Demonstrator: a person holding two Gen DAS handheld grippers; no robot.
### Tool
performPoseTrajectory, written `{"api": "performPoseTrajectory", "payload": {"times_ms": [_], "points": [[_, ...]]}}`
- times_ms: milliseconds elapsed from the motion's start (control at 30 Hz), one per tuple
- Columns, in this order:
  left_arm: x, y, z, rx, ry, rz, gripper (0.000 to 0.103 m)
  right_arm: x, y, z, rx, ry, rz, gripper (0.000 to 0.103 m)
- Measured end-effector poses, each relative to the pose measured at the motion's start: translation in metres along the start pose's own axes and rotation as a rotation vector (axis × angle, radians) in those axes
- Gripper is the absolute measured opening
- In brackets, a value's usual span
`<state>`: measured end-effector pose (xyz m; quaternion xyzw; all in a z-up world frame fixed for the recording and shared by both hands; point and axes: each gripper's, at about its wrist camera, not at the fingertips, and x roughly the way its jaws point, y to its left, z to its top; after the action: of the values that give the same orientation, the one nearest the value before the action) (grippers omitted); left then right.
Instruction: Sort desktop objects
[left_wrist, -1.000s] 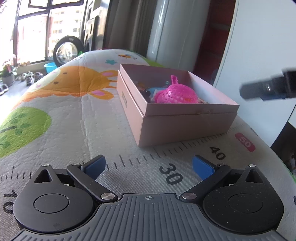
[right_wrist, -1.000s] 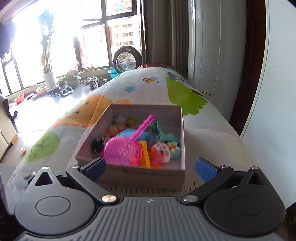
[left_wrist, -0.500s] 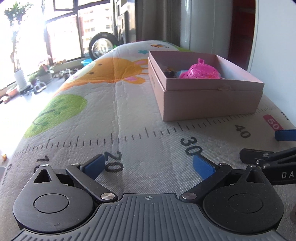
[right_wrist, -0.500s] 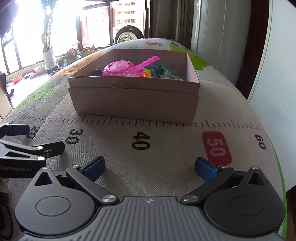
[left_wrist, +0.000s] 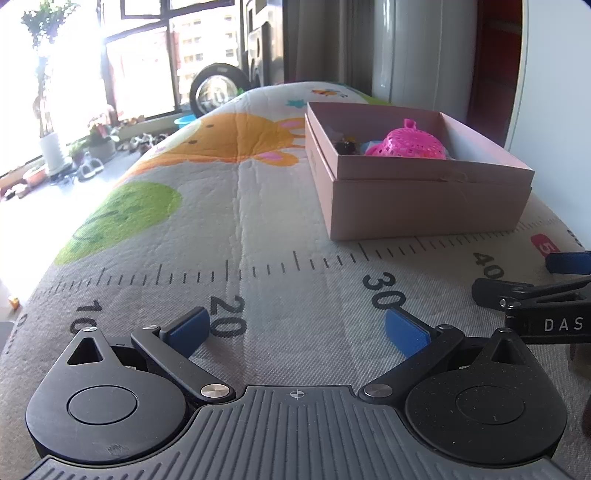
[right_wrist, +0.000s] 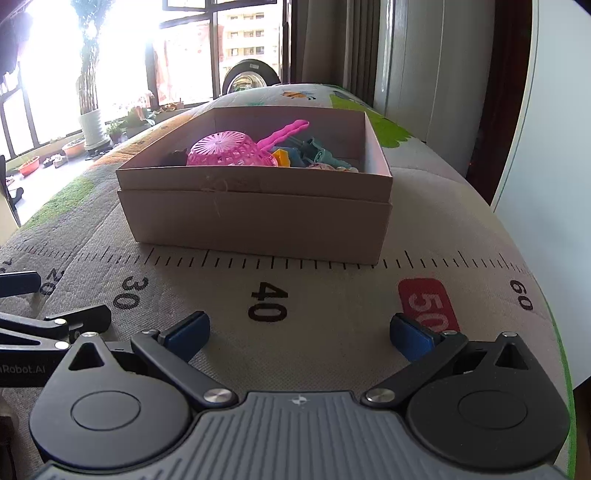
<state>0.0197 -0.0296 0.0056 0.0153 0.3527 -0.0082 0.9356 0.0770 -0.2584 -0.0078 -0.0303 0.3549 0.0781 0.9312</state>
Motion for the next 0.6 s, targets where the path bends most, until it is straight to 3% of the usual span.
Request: {"api": "performPoseTrajectory", "payload": {"times_ms": [600], "points": [[-0.0002, 0.0008, -0.0016, -0.01, 0.002, -0.013, 0.103, -0.0015, -0.0017, -0.0054, 0.018, -0.034, -0.007, 0.103]]}}
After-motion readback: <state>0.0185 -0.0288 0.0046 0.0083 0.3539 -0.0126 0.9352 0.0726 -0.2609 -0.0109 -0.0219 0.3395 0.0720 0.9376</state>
